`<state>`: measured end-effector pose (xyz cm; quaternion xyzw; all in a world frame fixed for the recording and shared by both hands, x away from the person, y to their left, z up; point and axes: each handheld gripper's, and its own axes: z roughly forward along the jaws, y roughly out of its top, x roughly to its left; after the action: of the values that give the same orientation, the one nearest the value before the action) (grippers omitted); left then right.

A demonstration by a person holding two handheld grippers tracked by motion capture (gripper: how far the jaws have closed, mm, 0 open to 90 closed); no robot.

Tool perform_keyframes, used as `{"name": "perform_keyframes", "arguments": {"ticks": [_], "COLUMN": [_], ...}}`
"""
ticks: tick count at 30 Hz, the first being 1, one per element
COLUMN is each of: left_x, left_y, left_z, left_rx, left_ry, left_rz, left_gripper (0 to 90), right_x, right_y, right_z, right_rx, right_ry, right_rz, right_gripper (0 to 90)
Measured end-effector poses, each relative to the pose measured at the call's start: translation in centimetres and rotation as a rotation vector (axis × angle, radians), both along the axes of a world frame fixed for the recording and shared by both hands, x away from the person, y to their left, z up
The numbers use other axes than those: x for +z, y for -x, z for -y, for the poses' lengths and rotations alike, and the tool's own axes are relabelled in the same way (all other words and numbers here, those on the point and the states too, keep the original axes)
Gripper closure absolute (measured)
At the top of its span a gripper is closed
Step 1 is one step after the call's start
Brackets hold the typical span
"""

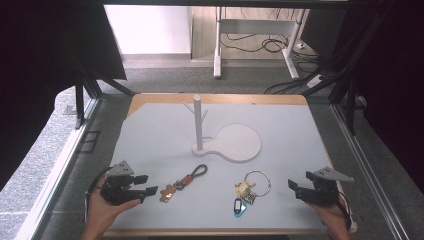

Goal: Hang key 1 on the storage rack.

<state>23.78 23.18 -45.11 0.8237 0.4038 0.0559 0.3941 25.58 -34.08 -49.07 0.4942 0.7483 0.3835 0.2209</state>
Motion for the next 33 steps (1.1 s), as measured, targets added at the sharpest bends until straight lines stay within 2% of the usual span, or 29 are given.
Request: {"name": "perform_keyframes", "arguments": {"ticks": [4,8,11,14,18,20,21,24,25,33], "left_x": [0.5,1.6,1.8,2.0,2.5,2.7,3.1,3.4,3.5,3.8], "left_y": [-0.3,-0.6,-0.9,-1.4,-2.1,-2.3,-2.5,-2.8,-3.0,-3.7], "left_z": [0.5,1.4,1.6,1.9,2.2,2.4,2.7,3.0,3.2,4.3], "left_rx": [-0.007,-0.033,-0.049,-0.062,-0.078,-0.084,-0.089,-0.099,-0.100,-0.124], "left_ry": [-0.022,-0.027,-0.020,-0.019,0.016,0.008,-0.015,-0.028,-0.049,-0.099], "left_rz": [-0.012,-0.009,-0.018,-0.024,-0.034,-0.034,-0.031,-0.030,-0.032,-0.041], "left_gripper": [40.5,39.5,39.3,39.3,39.7,40.1,40.3,40.3,40.3,40.4], "right_x": [-0.1,0.2,0.2,0.1,0.1,0.1,0.1,0.1,0.0,-0.1], "right_y": [-0.1,-0.2,-0.3,-0.4,-0.4,-0.3,-0.3,-0.3,-0.3,-0.4], "right_z": [-0.2,-0.4,-0.5,-0.3,-0.3,-0.3,-0.3,-0.3,-0.3,-0.3], "right_rx": [0.017,0.028,0.033,0.022,0.021,0.026,0.027,0.029,0.030,0.041], "right_ry": [0.027,0.025,0.030,0.013,0.001,-0.002,-0.001,0.002,0.005,0.010], "right_rz": [-0.015,-0.016,-0.018,-0.027,-0.039,-0.039,-0.038,-0.038,-0.045,-0.051], "right_gripper": [23.3,23.7,23.7,24.0,25.4,26.1,26.2,26.3,26.3,26.6]}}
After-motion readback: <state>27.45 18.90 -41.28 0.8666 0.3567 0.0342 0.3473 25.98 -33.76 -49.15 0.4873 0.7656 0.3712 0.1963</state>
